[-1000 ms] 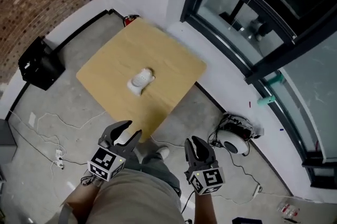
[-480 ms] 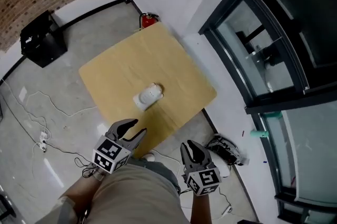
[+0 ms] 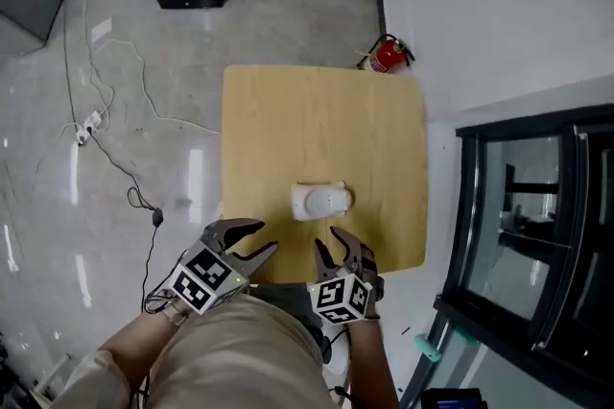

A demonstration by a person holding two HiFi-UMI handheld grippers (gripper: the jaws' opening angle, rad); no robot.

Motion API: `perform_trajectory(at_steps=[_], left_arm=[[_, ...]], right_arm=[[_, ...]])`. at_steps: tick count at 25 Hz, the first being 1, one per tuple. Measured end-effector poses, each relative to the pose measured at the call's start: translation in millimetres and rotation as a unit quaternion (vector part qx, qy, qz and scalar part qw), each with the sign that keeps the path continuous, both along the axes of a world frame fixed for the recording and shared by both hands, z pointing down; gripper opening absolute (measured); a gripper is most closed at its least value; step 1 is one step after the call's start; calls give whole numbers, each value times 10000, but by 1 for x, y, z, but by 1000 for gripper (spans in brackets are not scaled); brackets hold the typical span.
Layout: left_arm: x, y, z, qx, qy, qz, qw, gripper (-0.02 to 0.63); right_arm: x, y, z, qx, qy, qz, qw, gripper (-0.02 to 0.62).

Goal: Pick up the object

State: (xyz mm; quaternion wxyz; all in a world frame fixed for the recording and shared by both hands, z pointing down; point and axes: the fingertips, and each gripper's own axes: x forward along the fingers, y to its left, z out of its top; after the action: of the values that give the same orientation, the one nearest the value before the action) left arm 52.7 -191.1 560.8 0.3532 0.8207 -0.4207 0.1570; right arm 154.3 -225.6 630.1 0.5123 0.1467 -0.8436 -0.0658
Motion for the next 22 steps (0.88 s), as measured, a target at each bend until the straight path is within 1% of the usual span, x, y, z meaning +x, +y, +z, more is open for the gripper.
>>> perform_trajectory(at_steps=[1, 3, 5, 6, 8, 11, 12, 13, 14, 15, 16, 18, 19, 20, 21, 22], left_arm=[[-5, 4, 3, -37, 14, -322, 9995, 158], [-15, 17, 16, -132, 99, -951, 9953, 158], [-18, 32, 34, -272, 169, -1443, 9890, 158], [-18, 39, 42, -357, 185, -1633, 9858, 158], [-19, 54, 52, -495, 236, -1892, 9804, 158], [-30, 70, 56, -541, 284, -2106, 9757, 158], [-34, 71, 56, -529, 298, -2247, 9725, 158], [-37, 71, 55, -514, 324, -2428, 9682, 158], [-42, 71, 54, -499, 349, -2579, 9643, 158], [-48, 74, 53, -486, 367, -2655, 9622, 158], [-54, 78, 53, -474, 386, -2671, 9617, 158], [-64, 86, 52, -457, 449, -2616, 9631, 158], [-67, 88, 52, -448, 491, -2567, 9642, 158], [-70, 89, 51, -440, 527, -2509, 9656, 158], [-73, 88, 50, -437, 548, -2438, 9673, 158], [-75, 85, 49, -435, 560, -2350, 9694, 158]], right_arm=[[-5, -1, 18, 79, 191, -436, 9988, 146], [-15, 1, 50, 322, 473, -1175, 9914, 146], [-24, 0, 79, 595, 657, -1676, 9819, 146], [-28, -1, 90, 691, 720, -1819, 9782, 146], [-35, -1, 102, 870, 746, -1843, 9762, 146], [-48, -3, 102, 1302, 686, -1668, 9749, 143], [-53, -7, 101, 1336, 645, -1693, 9743, 127], [-59, -12, 98, 1274, 581, -1747, 9746, 118], [-65, -15, 95, 1141, 507, -1760, 9764, 112], [-71, -15, 92, 953, 424, -1678, 9803, 109], [-76, -12, 87, 699, 310, -1497, 9858, 104], [-83, -9, 73, -9, -127, -932, 9956, 100], [-87, -9, 63, -446, -473, -573, 9962, 98], [-89, -11, 52, -921, -878, -170, 9917, 97], [-91, -15, 38, -1428, -1322, 250, 9806, 97], [-93, -20, 23, -1961, -1802, 644, 9617, 97]])
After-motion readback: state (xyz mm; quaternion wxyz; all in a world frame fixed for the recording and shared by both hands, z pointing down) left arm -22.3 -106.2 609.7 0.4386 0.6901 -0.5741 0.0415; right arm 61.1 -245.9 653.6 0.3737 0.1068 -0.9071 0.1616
